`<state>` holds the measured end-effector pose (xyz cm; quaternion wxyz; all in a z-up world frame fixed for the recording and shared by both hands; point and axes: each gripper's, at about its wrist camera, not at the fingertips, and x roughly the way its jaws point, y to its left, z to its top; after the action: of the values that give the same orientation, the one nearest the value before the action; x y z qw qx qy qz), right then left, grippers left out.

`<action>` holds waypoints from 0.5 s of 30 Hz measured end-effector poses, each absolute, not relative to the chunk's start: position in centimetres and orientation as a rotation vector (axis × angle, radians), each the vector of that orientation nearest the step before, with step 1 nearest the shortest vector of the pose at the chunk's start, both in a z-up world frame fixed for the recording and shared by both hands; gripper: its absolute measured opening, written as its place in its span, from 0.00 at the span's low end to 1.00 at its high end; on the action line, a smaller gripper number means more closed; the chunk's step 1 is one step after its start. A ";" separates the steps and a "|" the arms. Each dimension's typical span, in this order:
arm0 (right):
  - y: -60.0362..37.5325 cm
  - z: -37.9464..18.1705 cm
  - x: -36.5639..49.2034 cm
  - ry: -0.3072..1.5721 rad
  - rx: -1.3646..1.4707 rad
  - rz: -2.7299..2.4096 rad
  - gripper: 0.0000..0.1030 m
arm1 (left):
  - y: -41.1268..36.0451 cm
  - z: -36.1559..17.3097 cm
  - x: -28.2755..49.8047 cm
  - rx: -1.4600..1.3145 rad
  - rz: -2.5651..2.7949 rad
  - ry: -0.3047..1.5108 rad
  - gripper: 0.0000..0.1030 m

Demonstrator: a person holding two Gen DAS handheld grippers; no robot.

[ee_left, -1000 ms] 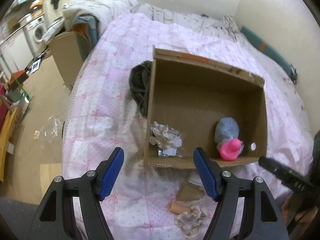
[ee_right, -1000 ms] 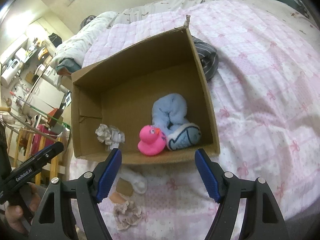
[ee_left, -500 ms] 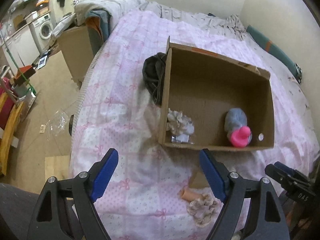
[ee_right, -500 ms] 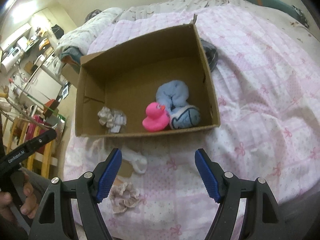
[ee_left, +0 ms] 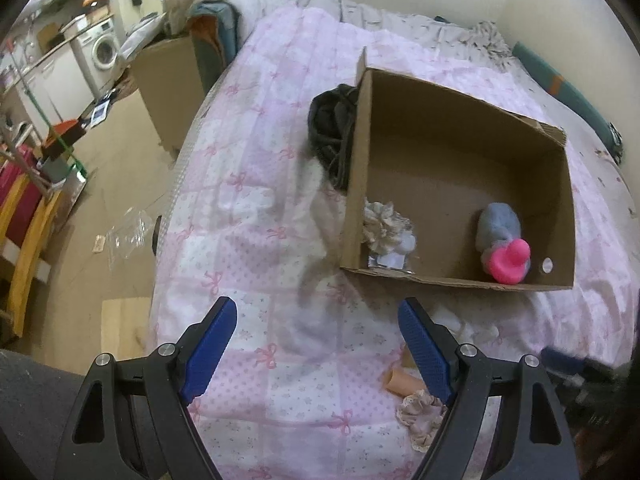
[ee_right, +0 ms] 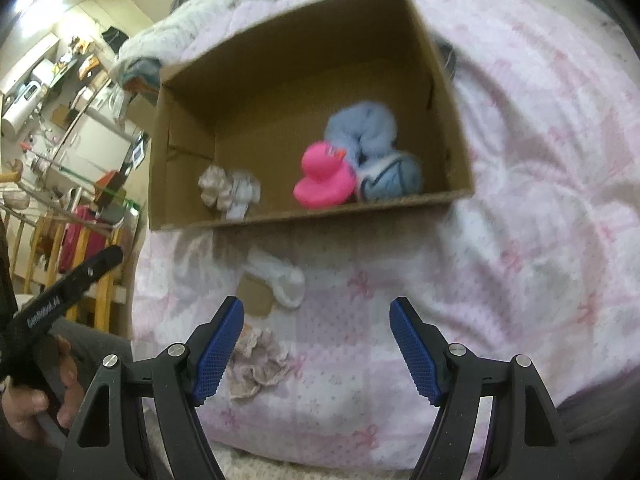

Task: Organize soft objects
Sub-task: 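Lower the right tool onto the lace hair tie and grasp it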

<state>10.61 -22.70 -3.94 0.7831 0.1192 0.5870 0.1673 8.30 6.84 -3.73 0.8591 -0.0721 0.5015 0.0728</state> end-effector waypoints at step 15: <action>-10.4 -10.8 7.6 1.475 -0.169 0.624 0.78 | 6.4 -4.8 8.9 -0.165 0.125 1.104 0.79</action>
<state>7.64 -10.41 -10.80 0.6931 -0.0754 0.6602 0.2794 8.95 6.41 -4.83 0.8464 -0.0783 0.5235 0.0594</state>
